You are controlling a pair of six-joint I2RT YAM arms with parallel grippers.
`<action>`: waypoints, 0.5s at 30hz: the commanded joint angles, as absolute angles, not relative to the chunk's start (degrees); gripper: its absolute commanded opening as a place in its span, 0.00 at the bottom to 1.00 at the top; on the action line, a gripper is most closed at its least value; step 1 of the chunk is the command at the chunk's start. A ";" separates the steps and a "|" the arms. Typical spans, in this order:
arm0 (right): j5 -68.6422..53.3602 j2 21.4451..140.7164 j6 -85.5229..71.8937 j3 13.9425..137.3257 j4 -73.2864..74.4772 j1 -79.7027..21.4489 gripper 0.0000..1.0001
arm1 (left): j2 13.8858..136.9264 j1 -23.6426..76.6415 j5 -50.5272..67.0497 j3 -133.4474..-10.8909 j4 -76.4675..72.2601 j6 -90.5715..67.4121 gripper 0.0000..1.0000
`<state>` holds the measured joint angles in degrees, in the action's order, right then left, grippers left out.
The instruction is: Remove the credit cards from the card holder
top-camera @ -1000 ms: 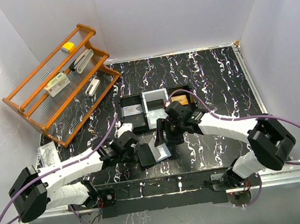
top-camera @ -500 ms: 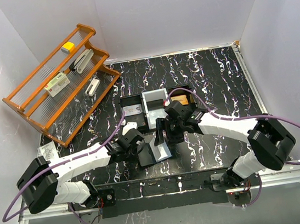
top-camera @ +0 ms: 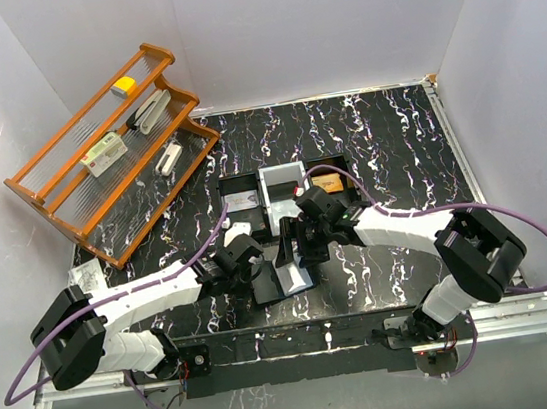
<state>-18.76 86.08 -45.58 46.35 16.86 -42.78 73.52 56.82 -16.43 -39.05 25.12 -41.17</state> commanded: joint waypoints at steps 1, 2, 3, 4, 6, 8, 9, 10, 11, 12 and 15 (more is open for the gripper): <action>-18.30 87.55 -45.59 49.13 15.80 -43.08 0.69 | 72.53 57.05 -16.08 -39.56 23.29 -41.21 0.00; -19.18 88.33 -45.43 49.09 15.62 -43.14 0.68 | 72.82 57.04 -16.10 -39.84 23.48 -41.03 0.00; -20.56 88.75 -45.37 48.83 14.84 -43.14 0.68 | 73.10 57.07 -16.22 -40.11 23.67 -40.90 0.00; -22.18 88.91 -45.62 48.41 13.48 -43.15 0.67 | 73.45 57.06 -16.39 -40.37 23.93 -40.80 0.00; -25.84 88.87 -46.26 47.44 10.47 -43.14 0.66 | 73.89 57.05 -16.52 -40.52 23.99 -40.59 0.00; -27.98 88.32 -47.02 47.08 8.29 -43.11 0.66 | 74.16 57.10 -16.52 -40.60 24.07 -40.47 0.00; -28.64 87.90 -47.41 46.99 7.38 -43.14 0.65 | 74.29 57.05 -16.60 -40.65 24.15 -40.51 0.00; -29.02 87.45 -47.61 47.02 6.94 -43.14 0.65 | 74.27 57.10 -16.69 -40.67 24.10 -40.56 0.00; -29.16 86.92 -47.64 47.25 6.82 -43.12 0.64 | 74.26 57.05 -16.73 -40.60 24.08 -40.67 0.00; -29.17 86.41 -47.66 47.48 6.92 -43.14 0.64 | 74.07 57.06 -16.70 -40.46 24.02 -40.69 0.00; -29.91 85.20 -47.69 47.79 6.77 -43.12 0.62 | 73.83 57.05 -16.82 -40.18 23.84 -40.95 0.00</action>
